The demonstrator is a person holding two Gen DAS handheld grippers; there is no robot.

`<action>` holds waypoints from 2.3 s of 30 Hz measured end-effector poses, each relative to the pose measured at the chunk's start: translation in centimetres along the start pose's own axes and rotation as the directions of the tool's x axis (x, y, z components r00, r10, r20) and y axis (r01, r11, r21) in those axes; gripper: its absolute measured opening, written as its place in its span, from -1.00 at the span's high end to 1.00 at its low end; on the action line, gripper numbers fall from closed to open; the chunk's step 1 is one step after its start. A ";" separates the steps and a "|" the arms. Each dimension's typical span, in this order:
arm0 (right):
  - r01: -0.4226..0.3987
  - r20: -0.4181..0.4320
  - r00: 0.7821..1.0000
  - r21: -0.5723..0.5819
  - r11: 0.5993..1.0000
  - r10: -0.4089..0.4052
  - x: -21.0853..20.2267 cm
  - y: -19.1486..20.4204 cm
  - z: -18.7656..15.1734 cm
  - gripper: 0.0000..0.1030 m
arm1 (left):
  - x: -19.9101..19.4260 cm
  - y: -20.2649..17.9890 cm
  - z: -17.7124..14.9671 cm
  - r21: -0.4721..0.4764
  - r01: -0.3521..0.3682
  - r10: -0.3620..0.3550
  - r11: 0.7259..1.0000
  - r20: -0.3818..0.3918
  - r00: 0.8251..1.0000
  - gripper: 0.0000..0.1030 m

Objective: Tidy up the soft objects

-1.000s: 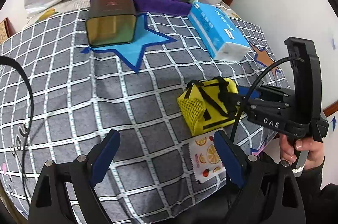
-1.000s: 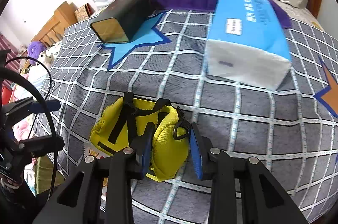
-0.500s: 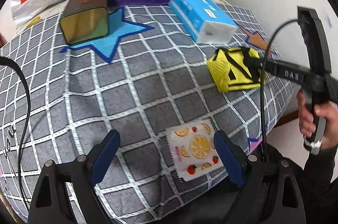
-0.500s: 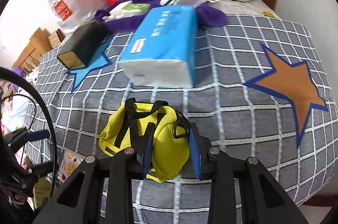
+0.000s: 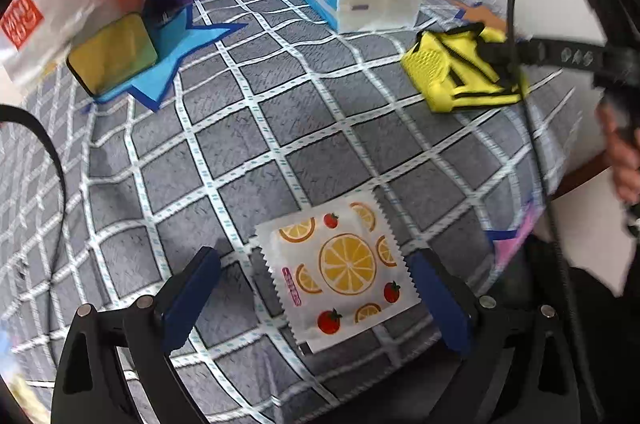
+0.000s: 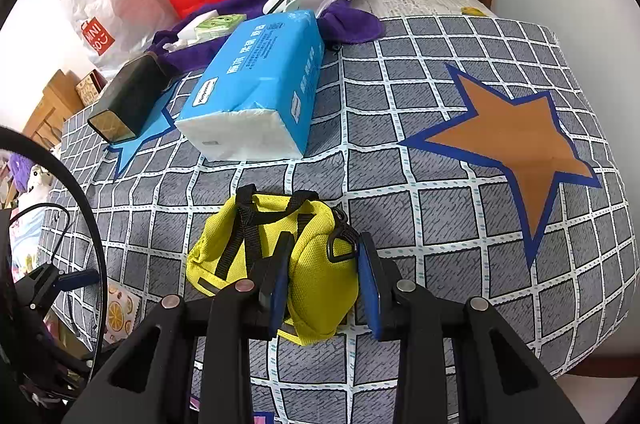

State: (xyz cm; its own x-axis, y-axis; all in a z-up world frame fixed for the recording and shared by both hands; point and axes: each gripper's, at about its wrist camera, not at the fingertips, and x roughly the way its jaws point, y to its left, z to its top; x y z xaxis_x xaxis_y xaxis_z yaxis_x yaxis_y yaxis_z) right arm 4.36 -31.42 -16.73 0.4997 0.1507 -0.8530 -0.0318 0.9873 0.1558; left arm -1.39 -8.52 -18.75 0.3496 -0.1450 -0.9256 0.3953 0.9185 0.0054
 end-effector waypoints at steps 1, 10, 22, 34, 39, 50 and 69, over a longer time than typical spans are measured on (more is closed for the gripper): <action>0.001 0.000 1.000 -0.004 1.000 -0.001 0.0 0.1 0.0 0.38 | 0.1 -0.1 0.0 0.002 -0.009 0.009 1.000 0.002 1.000 -0.97; 0.002 -0.007 1.000 -0.015 1.000 -0.002 0.3 0.5 0.0 0.39 | -1.0 1.4 0.5 -0.026 -0.019 0.020 0.999 0.042 0.999 -0.23; -0.012 -0.014 1.000 -0.049 0.999 0.011 0.5 1.7 0.2 0.39 | -1.0 4.8 1.7 -0.094 -0.023 0.029 0.995 0.066 0.997 0.76; -0.025 -0.041 0.999 -0.059 0.998 0.022 1.4 2.5 0.3 0.38 | -1.3 6.8 1.4 -0.134 0.064 -0.055 0.989 0.067 0.996 -0.11; -0.033 -0.039 0.999 -0.056 0.998 0.030 1.1 2.5 0.2 0.37 | -1.4 5.2 1.2 -0.103 0.076 -0.069 0.992 0.071 0.995 -0.46; -0.038 -0.041 0.998 -0.046 0.998 0.037 0.9 1.9 0.0 0.37 | -1.9 1.5 1.1 -0.001 0.135 -0.134 0.991 0.050 0.990 -0.50; -0.003 -0.027 1.000 -0.022 1.000 0.002 0.3 0.4 -0.1 0.37 | -0.9 0.8 0.8 0.082 0.054 -0.058 0.995 0.053 0.997 0.16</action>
State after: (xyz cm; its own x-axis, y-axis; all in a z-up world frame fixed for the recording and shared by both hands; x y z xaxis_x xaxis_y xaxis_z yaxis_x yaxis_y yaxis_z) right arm 4.43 -30.98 -17.00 0.4764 0.1539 -0.8656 -0.0523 0.9878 0.1469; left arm -0.76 -7.95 -17.60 0.3707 -0.2174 -0.9029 0.4817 0.8763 -0.0132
